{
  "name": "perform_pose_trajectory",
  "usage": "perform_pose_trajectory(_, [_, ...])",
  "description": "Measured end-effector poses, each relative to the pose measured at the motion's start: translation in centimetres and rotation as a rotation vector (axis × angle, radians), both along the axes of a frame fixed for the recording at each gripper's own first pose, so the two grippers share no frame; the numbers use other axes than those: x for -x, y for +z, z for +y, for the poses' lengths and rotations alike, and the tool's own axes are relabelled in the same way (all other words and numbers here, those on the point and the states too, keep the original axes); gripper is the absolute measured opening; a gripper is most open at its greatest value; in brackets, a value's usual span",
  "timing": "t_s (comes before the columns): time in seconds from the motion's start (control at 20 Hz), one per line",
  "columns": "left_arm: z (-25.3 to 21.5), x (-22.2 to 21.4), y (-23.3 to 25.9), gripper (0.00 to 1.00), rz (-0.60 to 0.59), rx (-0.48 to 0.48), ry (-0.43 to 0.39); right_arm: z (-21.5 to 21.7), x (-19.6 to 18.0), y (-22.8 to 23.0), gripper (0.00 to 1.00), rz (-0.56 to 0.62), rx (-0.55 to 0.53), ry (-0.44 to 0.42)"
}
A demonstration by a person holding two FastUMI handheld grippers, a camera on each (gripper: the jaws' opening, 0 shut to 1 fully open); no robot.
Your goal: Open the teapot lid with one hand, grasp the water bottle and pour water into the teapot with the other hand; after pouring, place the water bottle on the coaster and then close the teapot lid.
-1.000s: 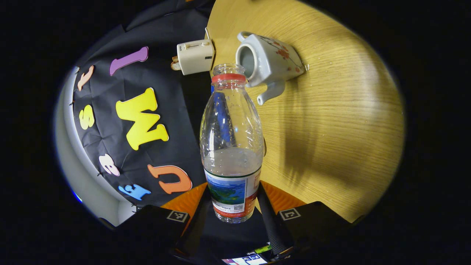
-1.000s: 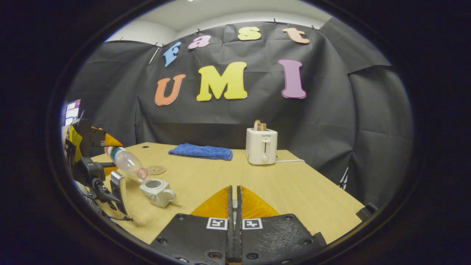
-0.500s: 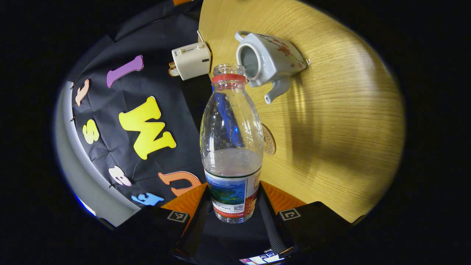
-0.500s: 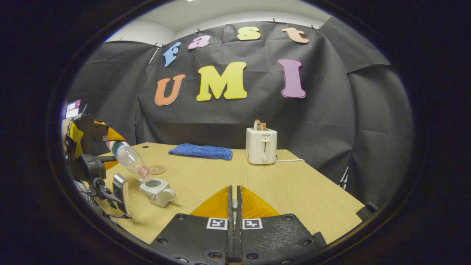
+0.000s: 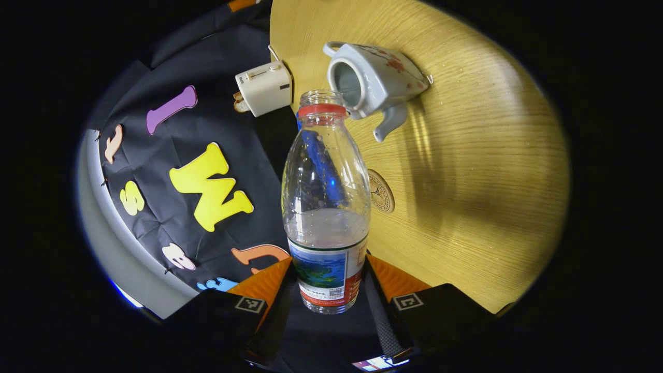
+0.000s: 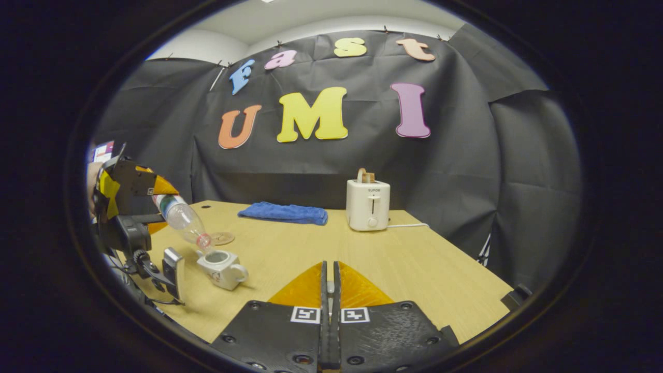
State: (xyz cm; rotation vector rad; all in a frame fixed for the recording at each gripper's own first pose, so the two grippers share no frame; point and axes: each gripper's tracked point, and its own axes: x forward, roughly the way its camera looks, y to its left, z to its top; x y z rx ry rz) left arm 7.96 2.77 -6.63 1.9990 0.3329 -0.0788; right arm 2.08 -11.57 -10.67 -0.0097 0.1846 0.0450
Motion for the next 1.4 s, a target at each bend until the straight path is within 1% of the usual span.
perform_pose_trajectory(0.05, [-0.2, 0.0, 0.3, 0.75, -0.005, -0.013, -0.005, -0.1, 0.0, 0.0, 0.00, 0.000, 0.000, 0.000])
perform_pose_trajectory(0.3, [-0.4, -0.1, 1.3, 0.74, -0.039, -0.056, -0.017, -0.2, 0.2, 0.1, 0.00, -0.001, 0.000, -0.001])
perform_pose_trajectory(0.45, [-0.5, -0.2, 1.3, 0.74, -0.034, -0.074, -0.015, -0.3, 0.3, 0.0, 0.00, 0.000, 0.002, 0.000])
perform_pose_trajectory(0.6, [-0.5, -0.3, 2.1, 0.74, -0.053, -0.116, -0.029, -0.3, 0.3, 0.0, 0.00, 0.003, 0.003, 0.002])
perform_pose_trajectory(1.15, [-1.5, -0.7, 2.9, 0.74, -0.084, -0.161, -0.054, -0.3, 0.4, -0.1, 0.00, 0.001, -0.005, 0.009])
perform_pose_trajectory(1.4, [-1.5, -0.7, 3.1, 0.74, -0.088, -0.165, -0.058, -0.1, 0.3, -0.1, 0.00, 0.003, -0.007, 0.013])
